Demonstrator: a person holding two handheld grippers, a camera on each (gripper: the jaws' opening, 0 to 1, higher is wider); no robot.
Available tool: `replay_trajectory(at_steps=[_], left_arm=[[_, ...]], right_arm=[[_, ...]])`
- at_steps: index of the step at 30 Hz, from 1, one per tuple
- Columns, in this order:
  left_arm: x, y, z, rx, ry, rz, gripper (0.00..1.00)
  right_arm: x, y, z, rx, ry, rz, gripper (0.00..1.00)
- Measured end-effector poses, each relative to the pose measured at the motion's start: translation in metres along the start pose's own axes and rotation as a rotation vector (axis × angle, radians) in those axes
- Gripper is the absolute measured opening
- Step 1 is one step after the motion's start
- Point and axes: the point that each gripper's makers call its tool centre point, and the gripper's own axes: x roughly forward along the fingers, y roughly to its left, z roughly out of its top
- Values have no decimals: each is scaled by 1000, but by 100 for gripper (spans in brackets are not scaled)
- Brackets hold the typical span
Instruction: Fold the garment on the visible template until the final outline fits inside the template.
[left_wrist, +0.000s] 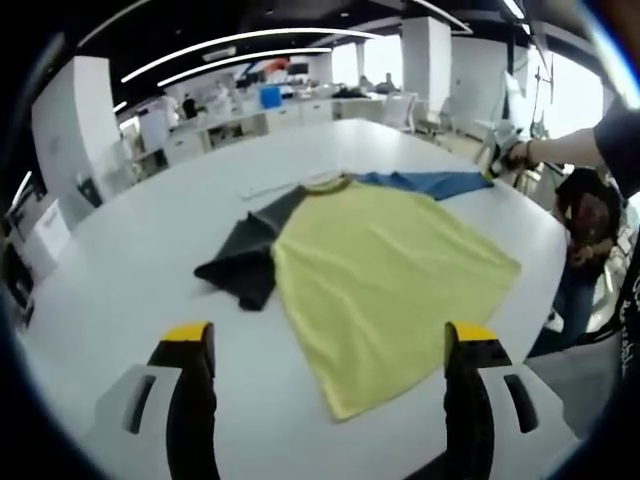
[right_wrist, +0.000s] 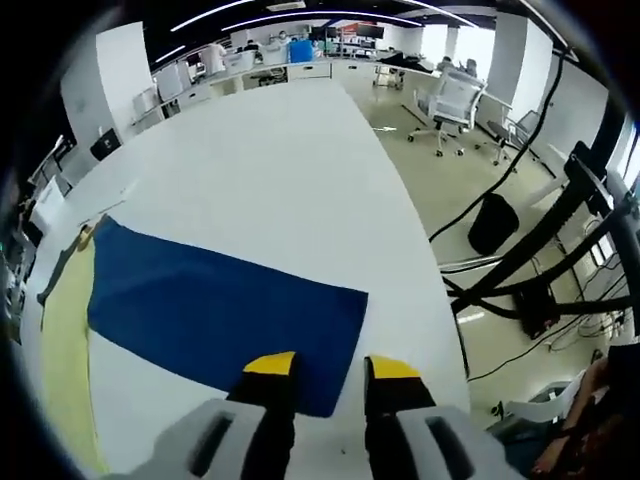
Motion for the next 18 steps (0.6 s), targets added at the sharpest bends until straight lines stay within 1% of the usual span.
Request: replay_trajectory(at_steps=[5, 7, 11, 15, 18], left_arm=[[0, -1, -2, 1, 8, 1, 91], [0, -2, -2, 1, 10, -1, 90], [0, -2, -2, 3, 13, 1, 90], [1, -2, -5, 3, 23, -1, 90], [2, -2, -4, 1, 24, -5, 90]], right_arm=[[0, 0, 0, -3, 1, -3, 18], [1, 1, 2, -10, -1, 4, 13], [2, 1, 2, -8, 2, 7, 11], [1, 0, 2, 13, -2, -2, 7], [3, 2, 3, 13, -2, 2, 2]])
